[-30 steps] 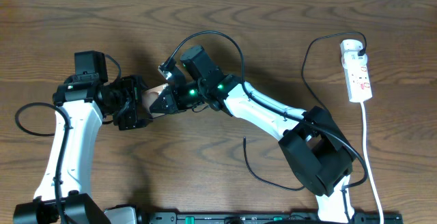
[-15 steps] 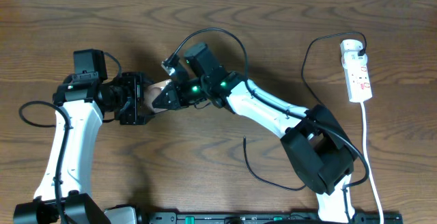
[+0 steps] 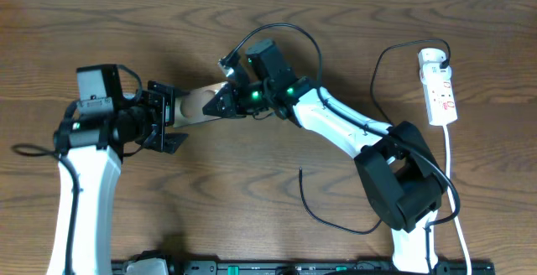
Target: Plug charger to phone and switch on socket
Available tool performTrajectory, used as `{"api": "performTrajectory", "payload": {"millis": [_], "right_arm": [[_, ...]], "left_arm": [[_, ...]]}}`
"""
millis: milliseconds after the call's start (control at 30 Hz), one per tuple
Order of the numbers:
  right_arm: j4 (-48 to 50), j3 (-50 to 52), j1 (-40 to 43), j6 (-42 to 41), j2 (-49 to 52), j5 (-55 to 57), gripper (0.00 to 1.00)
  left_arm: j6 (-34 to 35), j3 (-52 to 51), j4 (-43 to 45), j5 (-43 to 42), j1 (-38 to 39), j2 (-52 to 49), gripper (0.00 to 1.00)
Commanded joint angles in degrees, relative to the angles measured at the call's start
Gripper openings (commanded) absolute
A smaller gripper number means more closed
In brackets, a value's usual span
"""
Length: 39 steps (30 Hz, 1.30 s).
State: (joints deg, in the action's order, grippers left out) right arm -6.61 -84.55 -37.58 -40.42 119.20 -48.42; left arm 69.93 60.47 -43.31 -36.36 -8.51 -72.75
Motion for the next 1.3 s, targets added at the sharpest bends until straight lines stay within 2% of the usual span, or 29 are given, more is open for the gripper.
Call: {"api": "performTrajectory", "payload": {"millis": [0,200,300,567,700,800,1067,1267], "right_arm": [[0.9,-0.5,2.2,-5.2,-0.9,-2.1,0.01],[6.8,-0.5,4.5,-24.8,-0.9,-4.4,0.01],[15.1,-0.5,5.2,-39.6,-0.9,-6.8,0.01],[40.0,-0.5,4.8,-72.4,-0.9,-5.4,0.02],[49.8,-0.5,3.8,-77.1,-0.9,-2.8,0.01],[52.5,-0.5,2.8,-77.1,-0.9,-2.3,0.01],[52.5,-0.5,1.0,-77.1,-0.9,-2.0,0.01],[52.5,-0.5,0.1,-77.1,-0.9,-0.3,0.01]], "left_arm": [[-5.4,1.7,0.4,-0.7,0.0,5.3,0.86],[-11.3,1.7,5.4,-0.3,0.0,11.1,0.86],[-14.3,1.7,9.6,0.0,0.0,12.3,0.86],[-14.4,1.7,12.5,7.0,0.0,11.3,0.86],[-14.4,1.7,16.7,8.0,0.0,10.3,0.86],[-13.9,1.6,20.4,10.1,0.0,8.7,0.86],[-13.6,1.6,29.0,10.1,0.0,4.0,0.86],[-9.7,1.7,33.2,10.1,0.0,0.3,0.86]]}}
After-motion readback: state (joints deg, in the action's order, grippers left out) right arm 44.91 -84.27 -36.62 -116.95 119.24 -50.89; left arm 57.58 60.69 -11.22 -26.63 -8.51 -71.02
